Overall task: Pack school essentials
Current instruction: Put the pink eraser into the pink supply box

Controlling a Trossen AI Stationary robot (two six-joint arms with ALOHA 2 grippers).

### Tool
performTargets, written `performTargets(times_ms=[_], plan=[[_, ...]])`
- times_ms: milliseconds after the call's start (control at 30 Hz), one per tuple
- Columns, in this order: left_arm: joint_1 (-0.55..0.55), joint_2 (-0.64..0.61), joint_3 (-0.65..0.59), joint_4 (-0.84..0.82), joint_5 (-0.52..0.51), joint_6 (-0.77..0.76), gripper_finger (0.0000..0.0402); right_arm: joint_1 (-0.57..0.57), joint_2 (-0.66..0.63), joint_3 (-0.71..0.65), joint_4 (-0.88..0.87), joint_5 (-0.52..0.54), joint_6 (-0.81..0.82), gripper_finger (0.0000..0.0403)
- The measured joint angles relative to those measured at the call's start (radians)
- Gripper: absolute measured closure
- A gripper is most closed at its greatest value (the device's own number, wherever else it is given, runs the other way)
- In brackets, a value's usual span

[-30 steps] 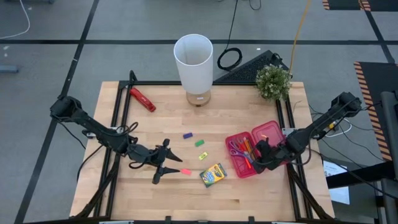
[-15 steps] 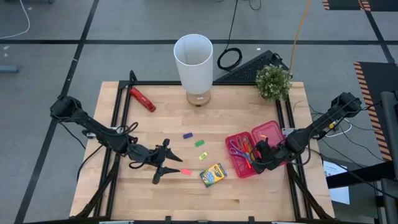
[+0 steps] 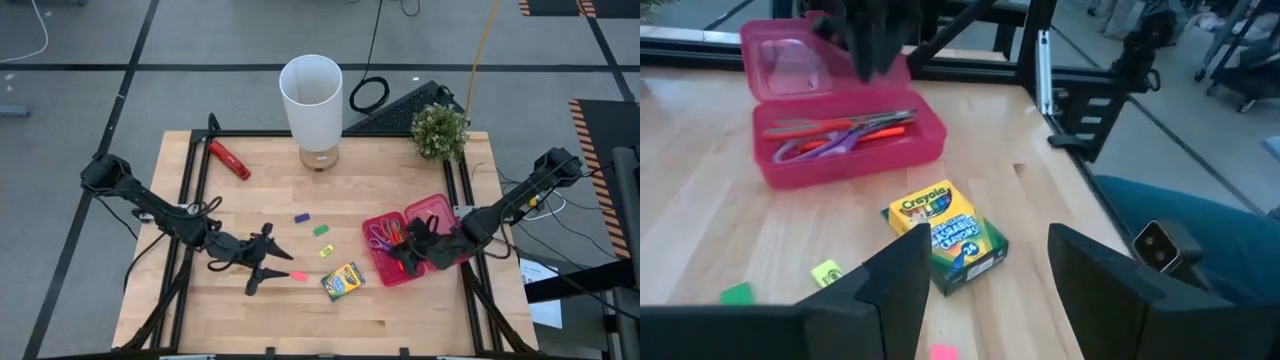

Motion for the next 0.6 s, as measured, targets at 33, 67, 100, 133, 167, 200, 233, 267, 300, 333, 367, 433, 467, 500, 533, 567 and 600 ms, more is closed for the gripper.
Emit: performTargets(times_ms=[33,67,100,133,167,200,233,267,300,333,367,433,467,500,533,567,600], plan=[[0.0,0.0,0.0,-0.008,-0.008,0.0,0.0197,0.0,0.002,0.0,0.038,0.038,-0.041,0.0282],[0.0,0.0,0.0,-0.021,-0.023,0.0,0.0197,0.0,0.004,0.0,0.081,0.076,-0.086,0.0283],[-0.001,0.0,0.0,-0.038,-0.038,0.0,0.0197,0.0,0.007,0.0,0.116,0.109,-0.131,0.0283],[-0.001,0.0,0.0,-0.054,-0.055,-0.001,0.0197,-0.001,0.009,0.0,0.148,0.138,-0.176,0.0283],[-0.001,0.0,0.0,-0.071,-0.069,-0.003,0.0197,-0.004,0.009,0.0,0.182,0.161,-0.223,0.0284],[-0.002,0.0,0.0,-0.088,-0.08,-0.006,0.0197,-0.008,0.009,0.0,0.215,0.176,-0.273,0.0284],[-0.004,0.0,0.0,-0.102,-0.092,-0.008,0.0197,-0.015,0.009,0.0,0.244,0.182,-0.318,0.0284],[-0.007,0.0,0.0,-0.117,-0.102,-0.008,0.0197,-0.022,0.009,0.0,0.27,0.182,-0.361,0.0284],[-0.012,0.0,0.0,-0.134,-0.107,-0.009,0.0197,-0.03,0.009,0.0,0.298,0.182,-0.401,0.0284],[-0.017,0.001,0.0,-0.147,-0.108,-0.009,0.0197,-0.037,0.01,0.0,0.329,0.182,-0.442,0.0284],[-0.022,0.01,0.0,-0.153,-0.109,-0.007,0.0197,-0.043,0.009,0.0,0.359,0.182,-0.486,0.0284],[-0.034,0.035,0.0,-0.159,-0.109,0.0,0.0197,-0.05,0.019,0.0,0.424,0.183,-0.581,0.0284],[-0.039,0.05,0.0,-0.159,-0.109,0.001,0.0197,-0.052,0.026,0.0,0.456,0.184,-0.632,0.0284],[-0.042,0.073,0.0,-0.147,-0.109,-0.004,0.0197,-0.058,0.034,0.0,0.483,0.184,-0.689,0.0284],[-0.043,0.099,0.0,-0.135,-0.11,-0.006,0.0197,-0.065,0.041,0.0,0.509,0.181,-0.741,0.0284],[-0.043,0.126,0.0,-0.137,-0.109,-0.006,0.0197,-0.07,0.05,0.0,0.532,0.181,-0.782,0.0284],[-0.042,0.152,0.0,-0.146,-0.109,-0.007,0.0197,-0.073,0.059,0.001,0.548,0.182,-0.807,0.0284]])
